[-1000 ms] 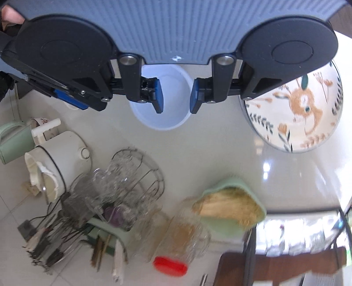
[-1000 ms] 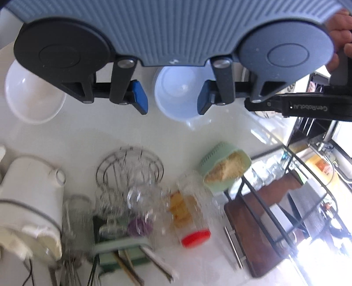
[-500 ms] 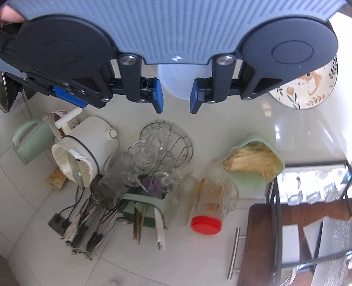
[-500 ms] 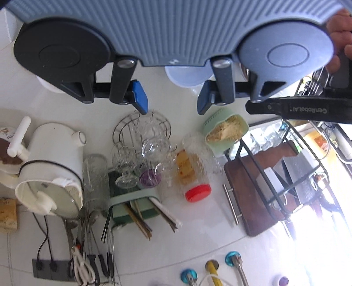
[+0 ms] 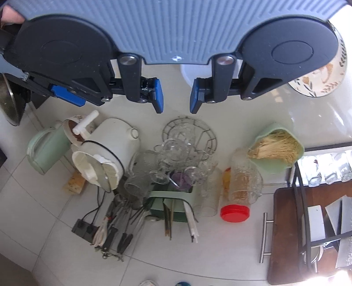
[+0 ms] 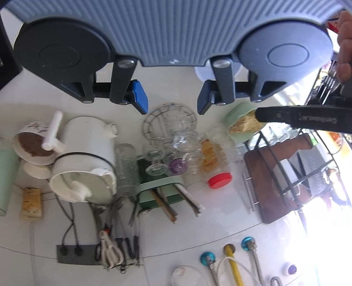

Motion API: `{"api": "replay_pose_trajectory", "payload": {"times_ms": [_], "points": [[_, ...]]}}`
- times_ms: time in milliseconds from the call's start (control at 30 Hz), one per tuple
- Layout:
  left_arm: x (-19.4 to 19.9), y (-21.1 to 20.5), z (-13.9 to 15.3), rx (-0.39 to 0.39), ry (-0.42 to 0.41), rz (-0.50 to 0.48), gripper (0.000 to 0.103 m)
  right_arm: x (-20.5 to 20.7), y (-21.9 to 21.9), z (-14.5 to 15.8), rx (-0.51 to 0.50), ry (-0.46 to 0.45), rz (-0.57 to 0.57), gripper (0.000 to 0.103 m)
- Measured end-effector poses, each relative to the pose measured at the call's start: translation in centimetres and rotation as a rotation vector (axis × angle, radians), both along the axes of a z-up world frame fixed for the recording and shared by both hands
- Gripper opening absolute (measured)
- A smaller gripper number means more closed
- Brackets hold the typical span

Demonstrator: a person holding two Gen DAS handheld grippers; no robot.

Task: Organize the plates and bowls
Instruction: 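Move the left tool toward the white bowl beside the stove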

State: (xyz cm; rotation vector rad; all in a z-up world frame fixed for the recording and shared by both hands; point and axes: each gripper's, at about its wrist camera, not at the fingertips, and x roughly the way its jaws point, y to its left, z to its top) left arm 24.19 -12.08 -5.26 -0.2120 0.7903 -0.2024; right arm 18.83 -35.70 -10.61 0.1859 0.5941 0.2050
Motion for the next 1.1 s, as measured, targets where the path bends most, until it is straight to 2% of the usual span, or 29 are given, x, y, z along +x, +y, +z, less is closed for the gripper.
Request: {"api": "replay_pose_trajectory", "payload": {"times_ms": [300,567,767,1100], "points": [[0.3,-3.4,-1.5,0.046,0.025,-0.091,0.030,-1.8,-2.5,-0.8,-0.004,0.001,-0.096,0.053],[0.7,-6.6,-3.4,0.046,0.036,-0.194,0.030,-3.1,-4.6,-2.9,0.004,0.019,-0.186,0.053],[2.0,-8.3,-5.1,0.030,0.042,-0.251,0.030,-3.0,-5.8,-4.0,-0.015,0.023,-0.234,0.053],[4.2,-10.1,-8.9,0.073,0.071,-0.303,0.030,-2.7,-7.4,-6.8,-0.029,0.039,-0.306,0.053]]}}
